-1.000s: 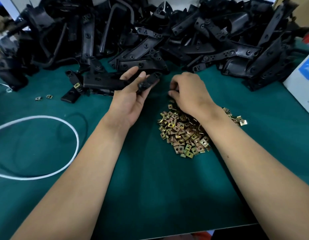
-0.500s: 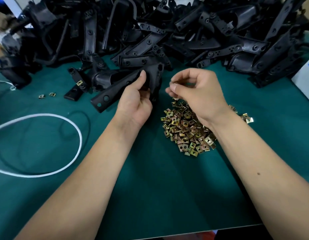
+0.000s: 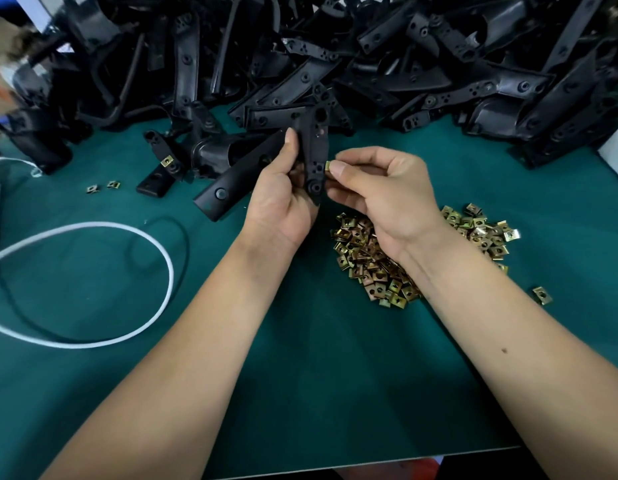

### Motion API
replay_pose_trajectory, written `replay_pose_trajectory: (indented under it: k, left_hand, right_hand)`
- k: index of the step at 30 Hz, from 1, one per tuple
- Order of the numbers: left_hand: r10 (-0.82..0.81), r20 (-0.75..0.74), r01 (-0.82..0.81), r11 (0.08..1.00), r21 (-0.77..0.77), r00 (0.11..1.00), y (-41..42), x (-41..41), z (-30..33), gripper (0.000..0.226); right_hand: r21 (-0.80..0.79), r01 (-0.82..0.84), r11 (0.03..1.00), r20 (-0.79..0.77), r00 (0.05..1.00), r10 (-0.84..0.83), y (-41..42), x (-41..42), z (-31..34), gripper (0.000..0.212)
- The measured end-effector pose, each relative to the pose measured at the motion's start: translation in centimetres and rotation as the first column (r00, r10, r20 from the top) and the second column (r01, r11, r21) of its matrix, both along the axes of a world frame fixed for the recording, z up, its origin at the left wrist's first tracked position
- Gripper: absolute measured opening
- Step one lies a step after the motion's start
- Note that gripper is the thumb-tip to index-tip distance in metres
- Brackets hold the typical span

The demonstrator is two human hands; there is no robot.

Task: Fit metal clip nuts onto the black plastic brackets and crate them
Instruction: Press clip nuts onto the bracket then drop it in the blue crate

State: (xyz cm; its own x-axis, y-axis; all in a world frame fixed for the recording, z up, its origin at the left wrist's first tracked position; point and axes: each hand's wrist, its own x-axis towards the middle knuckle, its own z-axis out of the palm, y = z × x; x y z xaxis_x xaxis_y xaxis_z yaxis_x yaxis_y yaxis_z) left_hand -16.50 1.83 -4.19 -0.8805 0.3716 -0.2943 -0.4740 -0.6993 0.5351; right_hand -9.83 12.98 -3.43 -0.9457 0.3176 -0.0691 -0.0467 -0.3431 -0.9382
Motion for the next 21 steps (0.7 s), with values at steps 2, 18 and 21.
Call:
replay_pose_trajectory:
  k: [2,18,21]
  left_hand:
    - [0.019,0.018,-0.019,1.0,0.013,1.0,0.1,0.0,0.1,0.038]
    - [0.119,0.029,-0.111,0.975,-0.193,0.992,1.3,1.5,0.8,0.034]
    - [0.152,0.042,-0.142,0.974,-0.176,0.988,1.5,1.7,0.8,0.046]
  right_hand:
    - [-0.005,0.004,1.0,-0.005,1.0,-0.004,-0.1,0.0,0.0,0.012]
    - [0.176,0.057,0.983,-0.035,0.998,-0.052,-0.7,0.3,0.2,0.02]
    - [0.16,0.055,0.986,-0.039,0.998,-0.05,-0.7,0.3,0.2,0.02]
